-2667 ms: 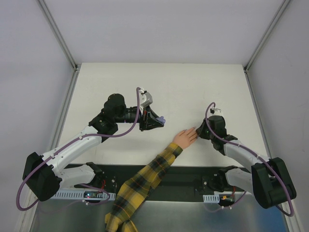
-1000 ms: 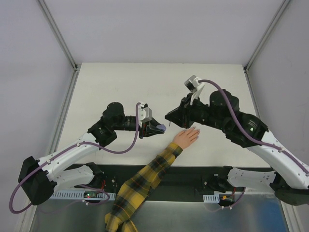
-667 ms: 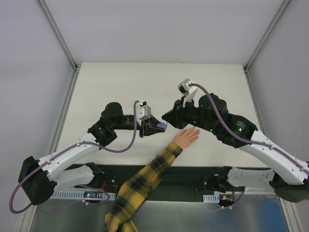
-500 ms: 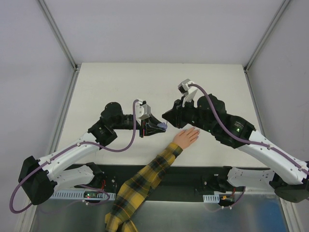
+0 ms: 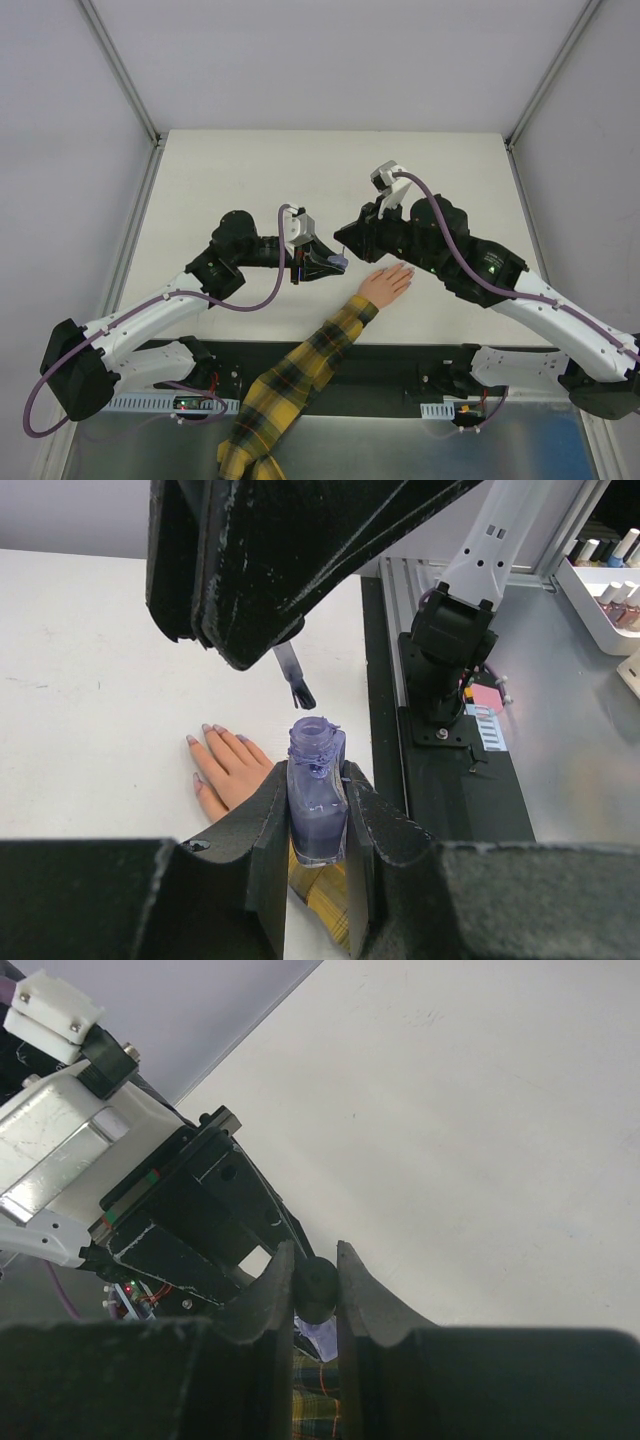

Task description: Paint the nails

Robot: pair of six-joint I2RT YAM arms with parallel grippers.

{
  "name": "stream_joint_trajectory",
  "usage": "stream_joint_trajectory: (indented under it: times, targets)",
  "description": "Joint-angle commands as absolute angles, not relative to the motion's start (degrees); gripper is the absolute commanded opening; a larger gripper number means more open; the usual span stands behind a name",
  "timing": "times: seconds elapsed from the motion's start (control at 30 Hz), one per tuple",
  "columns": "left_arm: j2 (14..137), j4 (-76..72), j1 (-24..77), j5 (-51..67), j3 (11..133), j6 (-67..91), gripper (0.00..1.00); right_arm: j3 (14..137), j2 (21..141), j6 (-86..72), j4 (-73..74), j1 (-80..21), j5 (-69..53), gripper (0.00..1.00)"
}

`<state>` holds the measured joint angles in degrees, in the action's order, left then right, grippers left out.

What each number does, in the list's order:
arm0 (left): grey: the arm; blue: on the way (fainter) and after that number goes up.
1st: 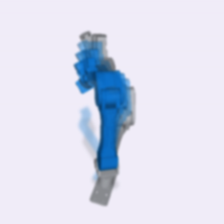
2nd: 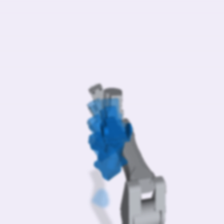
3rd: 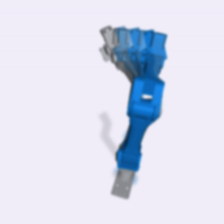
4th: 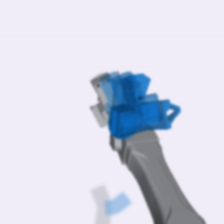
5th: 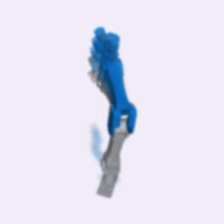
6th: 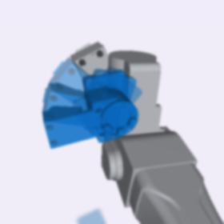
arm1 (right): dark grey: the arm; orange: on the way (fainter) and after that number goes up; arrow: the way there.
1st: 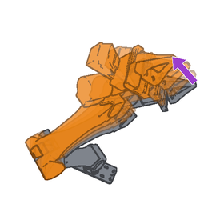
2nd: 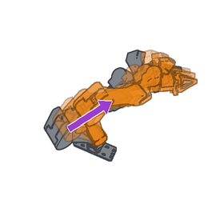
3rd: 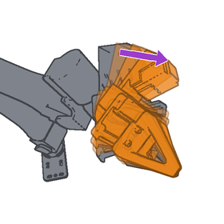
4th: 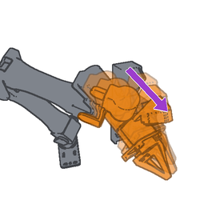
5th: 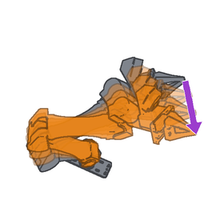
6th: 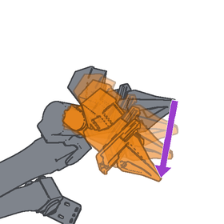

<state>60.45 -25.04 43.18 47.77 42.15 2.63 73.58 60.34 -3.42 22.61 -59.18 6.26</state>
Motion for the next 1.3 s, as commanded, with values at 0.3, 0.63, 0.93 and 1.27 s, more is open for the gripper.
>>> stream_joint_trajectory:
  times: [0.3, 0.63, 0.93, 1.27]
  targets:
    - [59.9, -28.7, 43.7, 49.7, 42.2, 3.3, 0.0, 72.2, 59.4, -4.3, 19.1, -59.5, 7.1, 0.01]
    - [60.1, -29.1, 43.6, 49.4, 42.3, 4.0, 0.0, 71.0, 59.3, -5.4, 17.8, -59.5, 6.0, 0.01]
    - [60.1, -30.1, 43.6, 48.5, 42.0, 4.6, 0.0, 68.6, 58.5, -6.6, 16.6, -59.5, 5.7, 0.01]
    - [59.3, -33.1, 43.1, 45.4, 41.2, 7.6, 0.0, 62.5, 57.2, -6.0, 11.4, -62.8, 8.8, 0.01]
